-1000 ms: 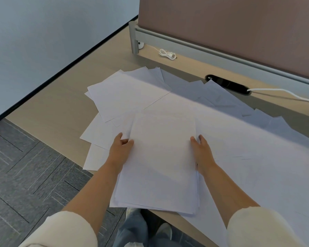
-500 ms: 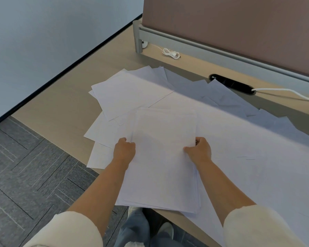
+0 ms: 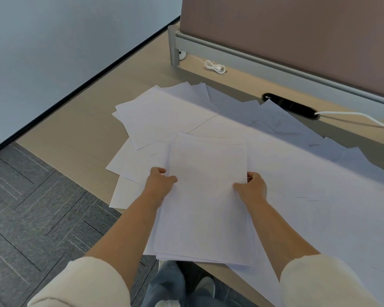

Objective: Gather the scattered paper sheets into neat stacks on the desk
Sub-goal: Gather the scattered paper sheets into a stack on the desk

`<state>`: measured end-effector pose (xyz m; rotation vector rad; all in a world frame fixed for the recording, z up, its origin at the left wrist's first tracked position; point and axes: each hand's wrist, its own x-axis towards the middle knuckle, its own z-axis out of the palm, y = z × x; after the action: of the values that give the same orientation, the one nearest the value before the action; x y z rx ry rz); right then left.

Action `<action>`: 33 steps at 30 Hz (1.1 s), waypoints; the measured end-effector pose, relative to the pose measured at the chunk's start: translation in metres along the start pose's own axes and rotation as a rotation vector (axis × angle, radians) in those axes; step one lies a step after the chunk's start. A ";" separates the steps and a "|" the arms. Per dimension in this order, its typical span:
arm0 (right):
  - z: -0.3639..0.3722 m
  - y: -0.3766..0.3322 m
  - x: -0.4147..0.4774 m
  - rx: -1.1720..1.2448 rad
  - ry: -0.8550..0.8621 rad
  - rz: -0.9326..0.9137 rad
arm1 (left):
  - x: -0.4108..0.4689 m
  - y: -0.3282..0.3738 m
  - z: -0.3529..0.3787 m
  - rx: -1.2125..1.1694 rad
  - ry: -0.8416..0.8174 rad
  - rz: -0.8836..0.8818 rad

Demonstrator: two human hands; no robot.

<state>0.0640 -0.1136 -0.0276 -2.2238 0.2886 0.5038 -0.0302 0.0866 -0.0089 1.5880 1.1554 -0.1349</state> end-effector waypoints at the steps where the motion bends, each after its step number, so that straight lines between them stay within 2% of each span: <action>1: 0.000 0.000 0.000 0.002 0.004 0.001 | -0.001 0.000 -0.001 -0.034 -0.011 -0.016; 4: 0.000 0.000 0.000 0.009 0.006 0.000 | -0.001 -0.004 -0.003 -0.128 -0.101 -0.075; 7: 0.002 0.000 0.000 0.017 0.004 0.003 | -0.006 -0.009 -0.001 -0.091 -0.190 -0.036; 12: 0.009 -0.001 -0.004 0.063 0.057 -0.034 | -0.005 -0.012 -0.004 0.257 0.001 0.190; 16: 0.016 -0.004 -0.005 0.049 -0.029 -0.060 | 0.002 -0.020 -0.017 0.481 0.161 0.156; 19: 0.018 -0.007 -0.002 -0.010 -0.081 -0.059 | 0.004 -0.024 -0.021 0.597 0.177 0.101; 26: 0.018 -0.002 0.003 -0.073 -0.102 -0.063 | 0.009 -0.027 -0.026 0.384 0.131 0.094; 33: 0.017 -0.002 0.004 -0.099 -0.120 -0.086 | -0.003 -0.025 -0.035 0.071 -0.054 0.164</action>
<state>0.0645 -0.0993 -0.0379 -2.2801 0.1072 0.6133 -0.0663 0.1110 -0.0110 1.7244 0.9837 -0.1120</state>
